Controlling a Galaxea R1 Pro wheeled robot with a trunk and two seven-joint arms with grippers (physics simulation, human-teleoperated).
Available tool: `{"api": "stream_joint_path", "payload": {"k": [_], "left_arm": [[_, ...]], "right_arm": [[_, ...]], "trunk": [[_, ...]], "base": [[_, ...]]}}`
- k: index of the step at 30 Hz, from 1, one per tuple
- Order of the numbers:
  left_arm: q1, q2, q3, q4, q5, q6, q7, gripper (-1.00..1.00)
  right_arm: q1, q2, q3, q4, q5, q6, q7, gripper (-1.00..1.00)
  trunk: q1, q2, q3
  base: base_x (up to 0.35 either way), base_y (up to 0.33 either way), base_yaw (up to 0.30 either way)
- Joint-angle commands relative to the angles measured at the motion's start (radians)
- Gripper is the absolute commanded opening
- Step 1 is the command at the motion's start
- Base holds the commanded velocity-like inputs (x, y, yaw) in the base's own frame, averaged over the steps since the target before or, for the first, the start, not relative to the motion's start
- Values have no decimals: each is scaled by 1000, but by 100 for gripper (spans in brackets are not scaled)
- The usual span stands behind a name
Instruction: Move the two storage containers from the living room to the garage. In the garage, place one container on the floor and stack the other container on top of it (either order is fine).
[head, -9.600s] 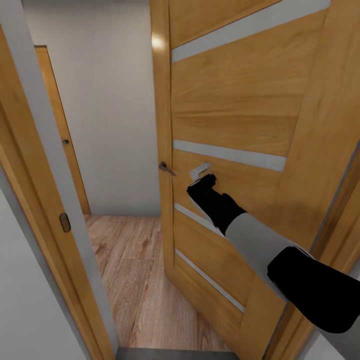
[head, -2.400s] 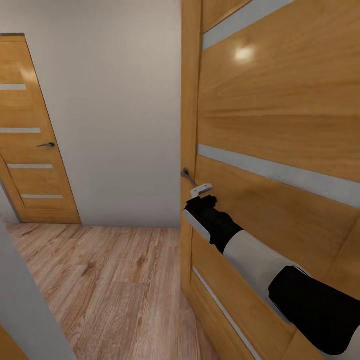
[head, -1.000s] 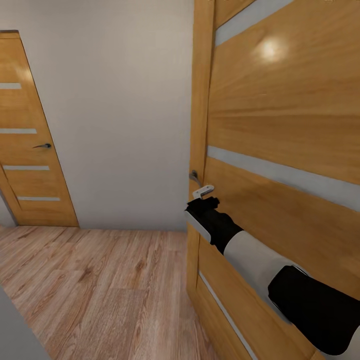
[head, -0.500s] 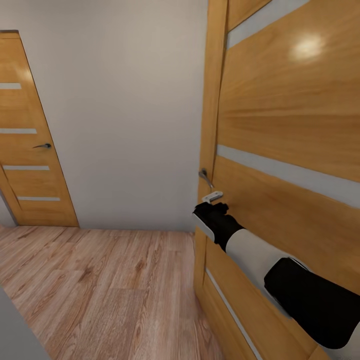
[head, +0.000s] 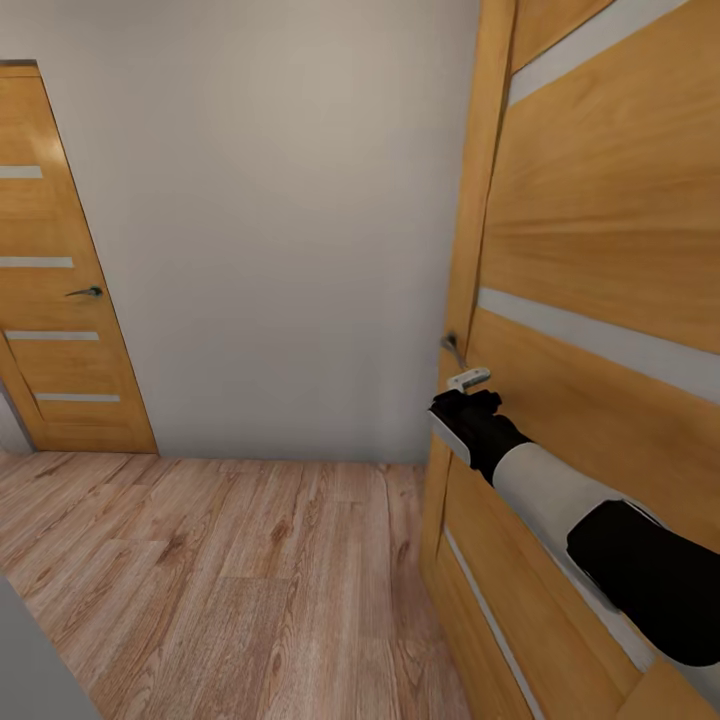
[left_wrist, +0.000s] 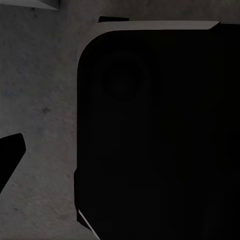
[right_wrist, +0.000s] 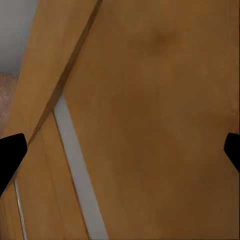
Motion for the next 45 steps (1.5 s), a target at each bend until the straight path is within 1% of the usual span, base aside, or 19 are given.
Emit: {"api": "stream_joint_path", "payload": {"k": [1, 4, 10, 13, 14, 16, 17, 22, 26, 31, 35, 40, 42, 45], "left_arm": [[0, 0, 0, 0, 5, -3, -1, 100], [0, 0, 0, 0, 5, -3, -1, 100], [0, 0, 0, 0, 5, -4, -1, 100], [0, 0, 0, 0, 5, -4, -2, 100], [0, 0, 0, 0, 4, -4, -2, 100], [0, 0, 0, 0, 4, -4, -2, 100], [0, 0, 0, 0, 4, -4, -2, 100], [0, 0, 0, 0, 4, -4, -2, 100], [0, 0, 0, 0, 4, -4, -2, 100], [0, 0, -1, 0, 4, -4, -2, 100], [0, 0, -1, 0, 4, -4, -2, 100], [0, 0, -1, 0, 4, -4, -2, 100], [0, 0, -1, 0, 4, -4, -2, 100], [0, 0, -1, 0, 4, -4, -2, 100]], "right_arm": [[-4, -6, 11, -1, 17, 16, -11, 100], [-9, -21, 10, -1, 17, 13, -11, 100], [-10, -28, 10, 0, 17, 11, -11, 100], [-11, -42, 10, -1, 16, 9, -11, 100], [-11, -53, 8, 0, 16, 1, -11, 100], [-11, -60, 7, 0, 16, -2, -11, 100], [-11, -68, 6, 0, 16, -3, -11, 100], [-11, -86, 0, 0, 16, -15, -11, 100], [-11, -92, -4, 1, 16, -19, -11, 100], [-11, -119, -9, 1, 16, -20, -12, 100], [-30, -126, -13, 32, 15, -27, -11, 100], [-44, -130, -15, 80, 14, -63, -5, 100], [-45, -144, -15, 85, 14, -68, -4, 100], [-50, -153, -16, 88, 13, -69, -2, 100]], "trunk": [[0, -1, -1], [0, -1, -1], [0, -1, -1], [0, -1, -1], [0, -1, -1], [0, -1, -1], [0, -1, -1], [0, -1, -1], [0, -1, -1], [0, -1, -1], [0, -1, -1], [0, -1, -1], [0, -1, -1], [0, -1, -1]], "base": [[0, 0, 0], [0, 0, 0], [0, 0, 0], [0, 0, 0], [0, 0, 0], [0, 0, 0], [0, 0, 0], [0, 0, 0], [0, 0, 0], [0, 0, 0], [0, 0, 0], [0, 0, 0], [0, 0, 0], [0, 0, 0]]}}
